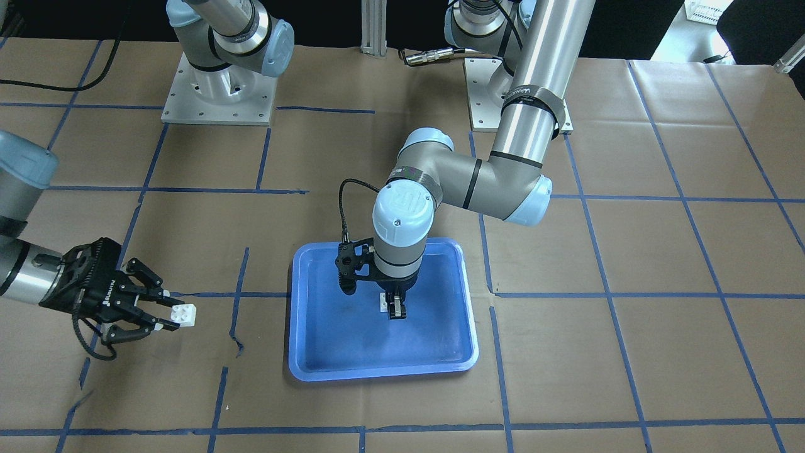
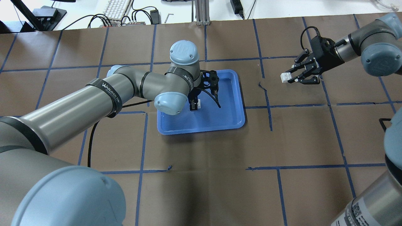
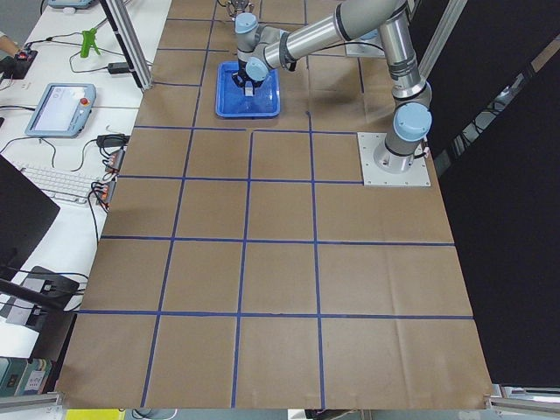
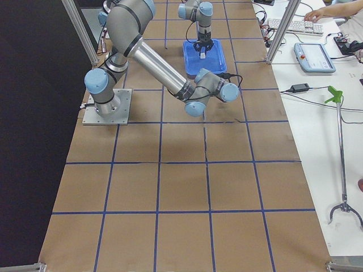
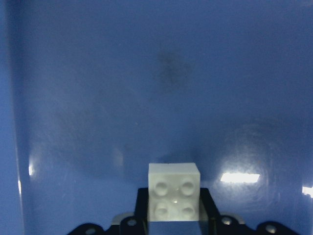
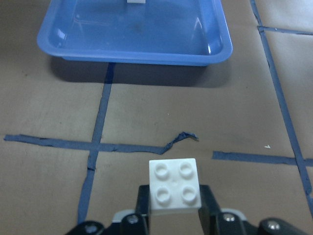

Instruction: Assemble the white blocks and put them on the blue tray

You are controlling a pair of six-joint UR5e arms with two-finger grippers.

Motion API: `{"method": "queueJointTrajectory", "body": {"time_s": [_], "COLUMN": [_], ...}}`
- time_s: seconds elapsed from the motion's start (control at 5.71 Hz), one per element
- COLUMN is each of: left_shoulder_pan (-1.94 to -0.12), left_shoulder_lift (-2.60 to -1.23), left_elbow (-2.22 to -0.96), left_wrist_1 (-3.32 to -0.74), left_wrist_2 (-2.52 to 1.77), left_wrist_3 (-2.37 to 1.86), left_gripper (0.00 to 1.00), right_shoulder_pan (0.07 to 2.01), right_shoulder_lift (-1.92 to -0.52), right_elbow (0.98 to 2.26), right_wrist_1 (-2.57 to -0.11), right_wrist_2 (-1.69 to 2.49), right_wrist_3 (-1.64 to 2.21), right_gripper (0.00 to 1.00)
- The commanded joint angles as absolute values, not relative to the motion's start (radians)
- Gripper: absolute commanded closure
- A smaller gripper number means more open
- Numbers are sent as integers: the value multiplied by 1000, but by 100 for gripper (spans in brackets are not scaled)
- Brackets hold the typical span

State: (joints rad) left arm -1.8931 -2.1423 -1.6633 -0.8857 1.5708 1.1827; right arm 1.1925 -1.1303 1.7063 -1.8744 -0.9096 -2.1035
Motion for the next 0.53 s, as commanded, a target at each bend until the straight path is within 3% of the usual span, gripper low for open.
{"method": "queueJointTrajectory", "body": {"time_s": [0.0,0.35], "left_shoulder_pan": [-1893,-1846], "left_shoulder_lift": [-2117,-1946], "left_elbow": [-1666,-1626], "left_wrist_1": [-888,-1145], "left_wrist_2": [1578,1583], "left_wrist_3": [1181,1180], "left_gripper": [1,1], "right_shoulder_pan": [1230,1334], "right_shoulder_lift": [-1216,-1218], "right_elbow": [1835,1925], "right_wrist_1": [-1995,-2234], "right_wrist_2": [-858,-853], "right_wrist_3": [-1947,-1753], "right_gripper": [76,76]}}
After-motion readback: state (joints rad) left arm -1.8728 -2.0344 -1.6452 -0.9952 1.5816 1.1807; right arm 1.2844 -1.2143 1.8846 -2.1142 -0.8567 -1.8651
